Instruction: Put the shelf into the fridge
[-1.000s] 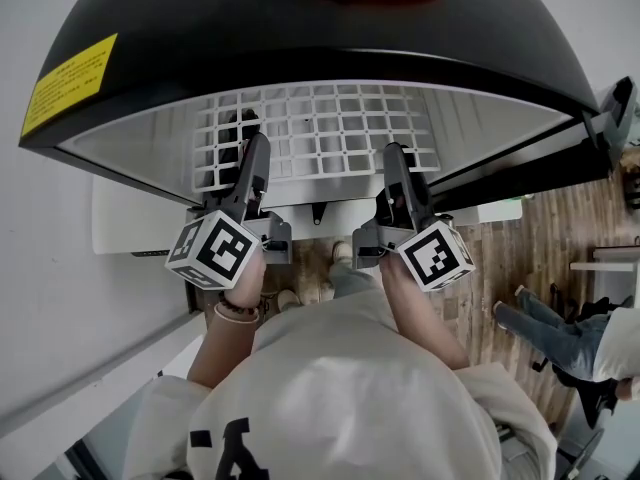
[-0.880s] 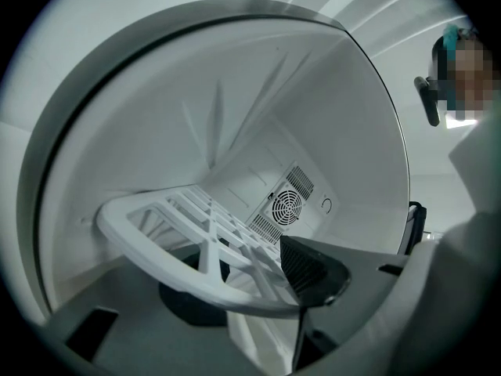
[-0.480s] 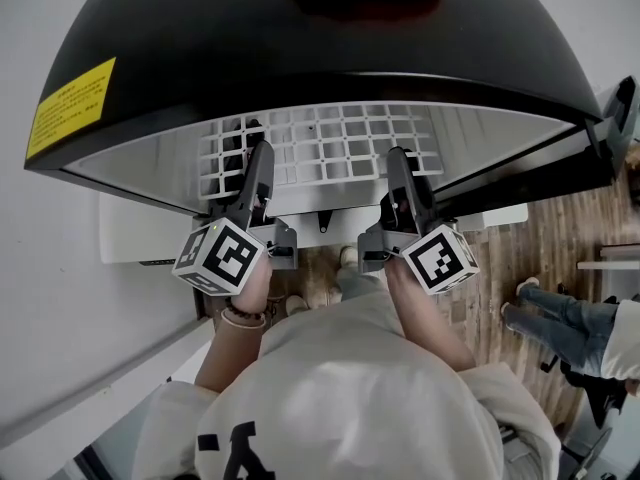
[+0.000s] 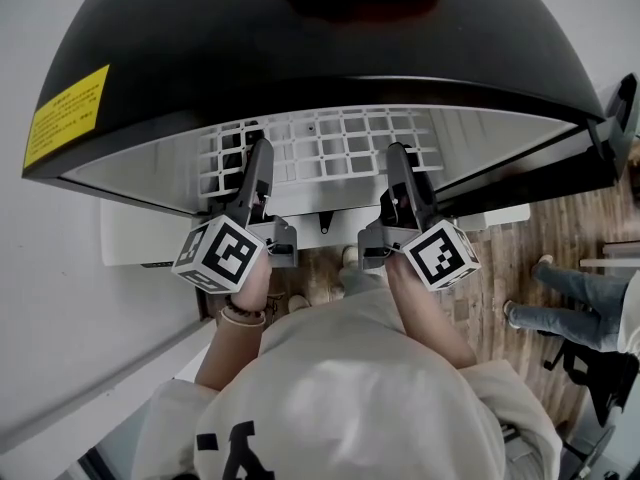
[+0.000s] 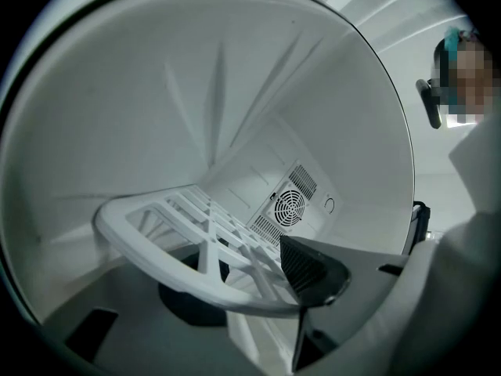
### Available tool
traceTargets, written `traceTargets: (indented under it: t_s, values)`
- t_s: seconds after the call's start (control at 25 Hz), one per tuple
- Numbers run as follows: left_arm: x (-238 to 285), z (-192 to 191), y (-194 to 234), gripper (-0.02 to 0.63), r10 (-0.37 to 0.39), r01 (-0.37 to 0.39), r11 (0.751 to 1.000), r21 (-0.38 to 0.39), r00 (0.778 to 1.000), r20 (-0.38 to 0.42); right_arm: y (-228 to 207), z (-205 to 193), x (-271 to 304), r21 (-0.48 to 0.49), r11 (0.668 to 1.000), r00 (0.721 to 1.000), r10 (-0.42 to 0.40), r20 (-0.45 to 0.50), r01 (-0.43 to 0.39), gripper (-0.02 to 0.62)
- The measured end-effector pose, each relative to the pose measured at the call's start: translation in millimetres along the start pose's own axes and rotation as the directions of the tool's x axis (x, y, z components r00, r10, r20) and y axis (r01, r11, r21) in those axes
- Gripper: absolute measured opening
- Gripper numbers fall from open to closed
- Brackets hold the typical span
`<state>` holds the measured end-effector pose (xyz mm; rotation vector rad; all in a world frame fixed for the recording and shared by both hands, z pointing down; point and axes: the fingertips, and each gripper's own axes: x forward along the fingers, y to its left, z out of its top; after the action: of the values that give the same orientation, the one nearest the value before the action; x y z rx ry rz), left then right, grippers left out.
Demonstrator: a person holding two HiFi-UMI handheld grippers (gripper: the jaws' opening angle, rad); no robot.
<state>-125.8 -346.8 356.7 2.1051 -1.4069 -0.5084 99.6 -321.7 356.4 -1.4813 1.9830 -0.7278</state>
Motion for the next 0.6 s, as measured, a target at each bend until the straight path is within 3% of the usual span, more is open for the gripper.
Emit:
traceTargets:
  t_s: [0.6]
  values:
    - [7.4,1.4,2.6,0.204,-0.002,0.002,1.000,-0.001,1.000,-0.013,-2.5,0.1,6.7,0.007,1.000,1.000,-0.004,0.001,0.004,0.161]
